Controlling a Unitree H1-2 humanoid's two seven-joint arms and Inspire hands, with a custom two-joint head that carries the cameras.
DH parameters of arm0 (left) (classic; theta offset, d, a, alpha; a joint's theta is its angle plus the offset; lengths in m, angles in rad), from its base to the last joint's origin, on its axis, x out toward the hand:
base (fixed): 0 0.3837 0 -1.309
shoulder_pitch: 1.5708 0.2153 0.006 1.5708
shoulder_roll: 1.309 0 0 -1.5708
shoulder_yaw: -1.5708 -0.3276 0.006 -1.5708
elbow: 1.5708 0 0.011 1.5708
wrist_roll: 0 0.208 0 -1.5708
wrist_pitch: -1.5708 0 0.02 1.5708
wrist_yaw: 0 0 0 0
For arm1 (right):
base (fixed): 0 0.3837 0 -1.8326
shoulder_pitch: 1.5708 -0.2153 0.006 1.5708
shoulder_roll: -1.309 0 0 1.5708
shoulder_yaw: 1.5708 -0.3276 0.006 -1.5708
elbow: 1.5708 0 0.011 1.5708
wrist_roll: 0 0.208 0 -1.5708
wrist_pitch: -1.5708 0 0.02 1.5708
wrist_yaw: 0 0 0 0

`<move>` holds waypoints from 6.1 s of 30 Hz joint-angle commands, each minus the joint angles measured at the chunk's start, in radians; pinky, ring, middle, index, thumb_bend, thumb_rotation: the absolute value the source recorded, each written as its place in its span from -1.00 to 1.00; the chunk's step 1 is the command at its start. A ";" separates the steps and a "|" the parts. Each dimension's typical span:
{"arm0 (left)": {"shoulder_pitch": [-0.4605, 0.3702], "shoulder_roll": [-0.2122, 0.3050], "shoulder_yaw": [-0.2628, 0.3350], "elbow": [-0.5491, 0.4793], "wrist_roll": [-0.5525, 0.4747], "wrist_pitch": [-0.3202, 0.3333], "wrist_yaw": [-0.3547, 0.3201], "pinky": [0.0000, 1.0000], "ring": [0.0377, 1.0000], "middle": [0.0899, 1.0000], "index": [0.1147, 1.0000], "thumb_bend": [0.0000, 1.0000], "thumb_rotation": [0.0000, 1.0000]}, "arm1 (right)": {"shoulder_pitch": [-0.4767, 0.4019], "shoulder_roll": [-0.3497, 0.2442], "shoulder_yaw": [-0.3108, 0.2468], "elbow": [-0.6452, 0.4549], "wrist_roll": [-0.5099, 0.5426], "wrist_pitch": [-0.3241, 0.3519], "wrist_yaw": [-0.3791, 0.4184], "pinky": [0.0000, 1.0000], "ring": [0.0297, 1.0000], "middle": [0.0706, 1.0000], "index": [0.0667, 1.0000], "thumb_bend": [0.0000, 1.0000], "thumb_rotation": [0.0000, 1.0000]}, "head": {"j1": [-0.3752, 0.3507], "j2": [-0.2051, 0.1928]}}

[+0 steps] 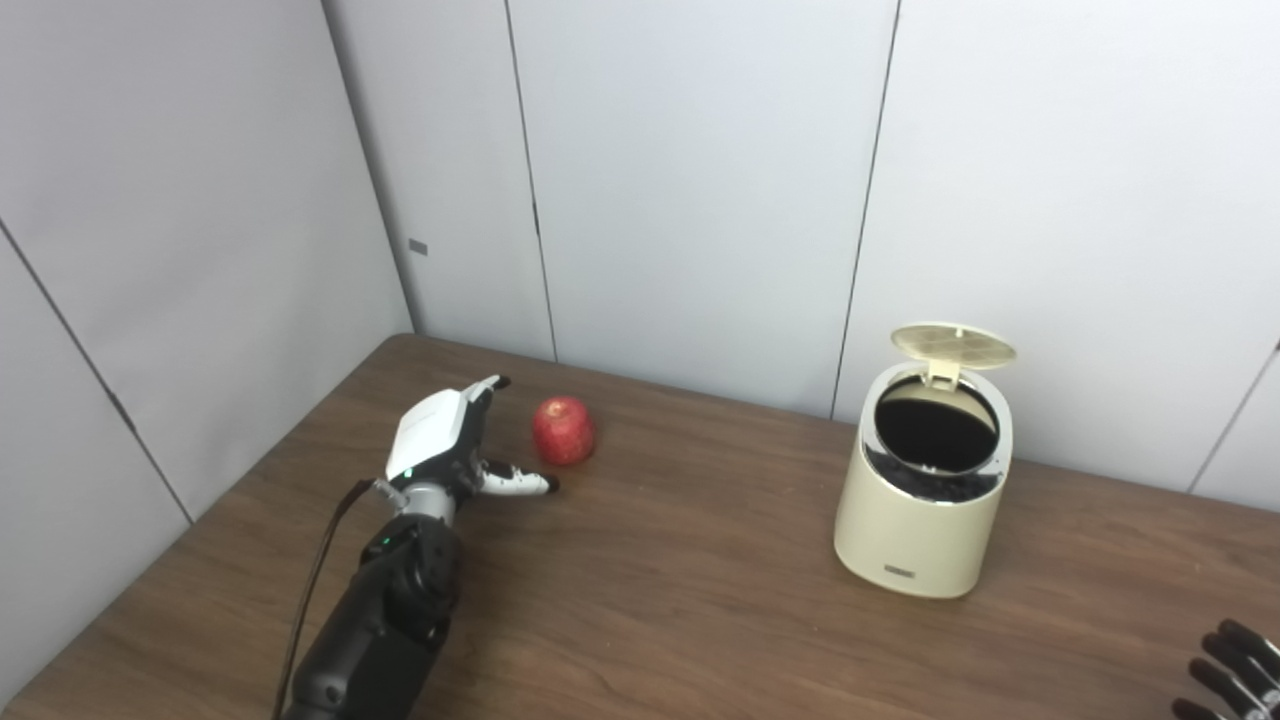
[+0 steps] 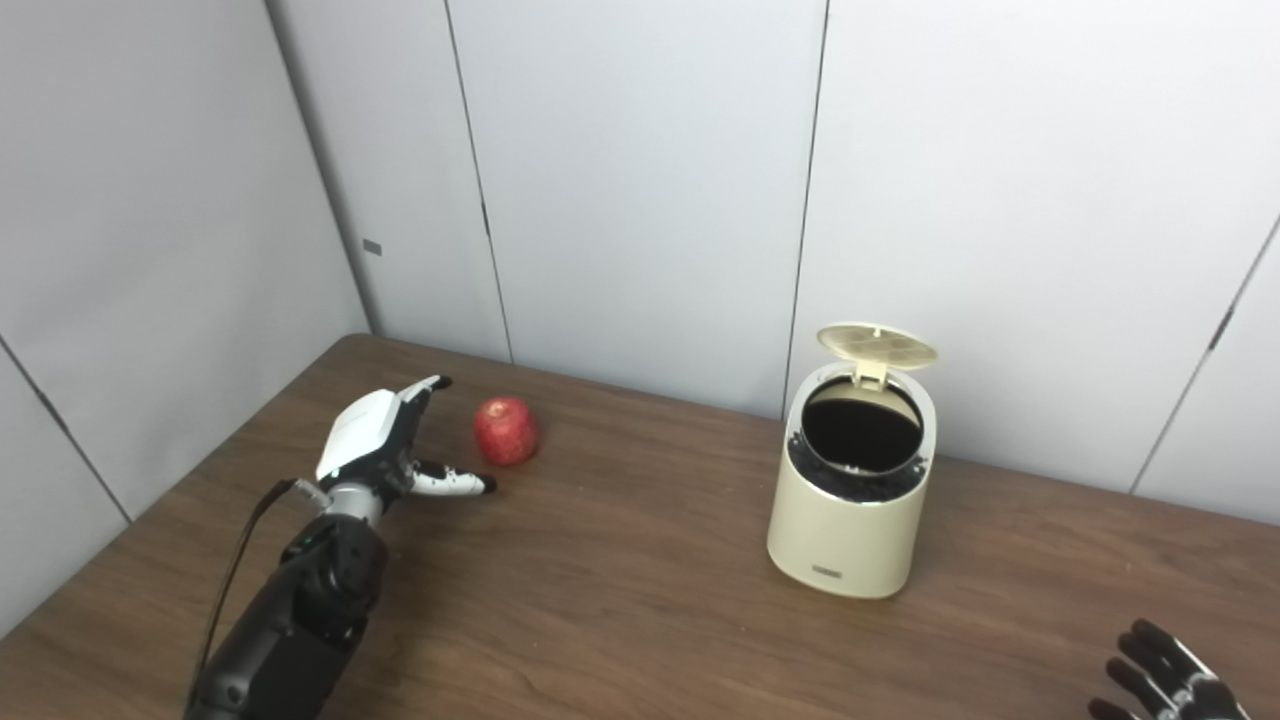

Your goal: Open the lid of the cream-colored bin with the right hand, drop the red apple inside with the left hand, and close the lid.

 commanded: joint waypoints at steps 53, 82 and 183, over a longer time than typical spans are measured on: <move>-0.294 0.069 -0.151 0.207 -0.006 -0.039 -0.106 0.00 -0.06 -0.02 -0.27 -0.01 -1.00 | -0.003 -0.002 0.028 -0.142 -0.030 0.063 -0.008 1.00 1.00 0.97 0.96 0.19 1.00 | -0.040 0.017; -0.085 -0.266 -0.214 -0.414 0.094 -0.174 0.079 -0.44 -0.26 0.01 -0.16 -0.05 -1.00 | -0.018 0.056 0.039 0.026 -0.065 -0.124 -0.023 1.00 1.00 0.93 0.94 0.08 1.00 | -0.298 0.005; -0.360 -0.366 -0.432 0.284 0.260 -0.379 0.448 0.19 0.42 0.46 0.27 0.90 -0.58 | -0.041 0.039 0.075 0.074 -0.135 -0.203 -0.026 0.81 0.71 0.54 0.72 0.24 1.00 | -0.403 -0.012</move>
